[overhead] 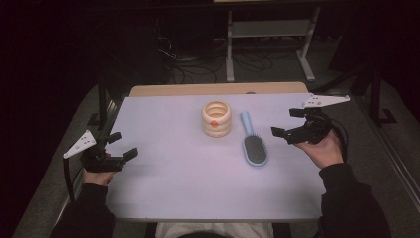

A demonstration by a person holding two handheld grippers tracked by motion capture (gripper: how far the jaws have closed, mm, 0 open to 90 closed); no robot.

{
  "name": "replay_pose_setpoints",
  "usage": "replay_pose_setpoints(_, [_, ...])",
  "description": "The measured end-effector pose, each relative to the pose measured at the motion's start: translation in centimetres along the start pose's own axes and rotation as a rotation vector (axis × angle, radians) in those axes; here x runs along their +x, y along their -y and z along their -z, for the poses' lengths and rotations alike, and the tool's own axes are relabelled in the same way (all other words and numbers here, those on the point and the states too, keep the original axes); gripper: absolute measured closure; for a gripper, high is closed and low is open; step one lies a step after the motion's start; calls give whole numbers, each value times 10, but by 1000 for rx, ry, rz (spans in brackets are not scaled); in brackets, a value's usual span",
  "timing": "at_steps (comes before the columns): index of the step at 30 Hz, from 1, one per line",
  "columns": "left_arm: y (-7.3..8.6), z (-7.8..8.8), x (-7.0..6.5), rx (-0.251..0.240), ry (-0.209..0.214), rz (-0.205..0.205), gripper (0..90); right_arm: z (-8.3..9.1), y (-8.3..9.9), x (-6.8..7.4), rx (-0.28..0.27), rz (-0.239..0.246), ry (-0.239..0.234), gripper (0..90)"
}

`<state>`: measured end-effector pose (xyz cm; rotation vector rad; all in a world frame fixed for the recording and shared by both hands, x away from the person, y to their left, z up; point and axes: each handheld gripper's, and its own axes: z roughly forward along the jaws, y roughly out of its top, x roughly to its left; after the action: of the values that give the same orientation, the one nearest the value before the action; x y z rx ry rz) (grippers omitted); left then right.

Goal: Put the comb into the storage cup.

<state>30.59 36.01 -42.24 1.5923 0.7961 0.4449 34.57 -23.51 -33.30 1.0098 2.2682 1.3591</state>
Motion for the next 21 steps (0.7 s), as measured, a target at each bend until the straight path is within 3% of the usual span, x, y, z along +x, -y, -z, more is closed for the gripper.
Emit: replay_pose_setpoints(21, [0,-1,1,1,4,3,0,-27,-19,-1,67,33,-24,0])
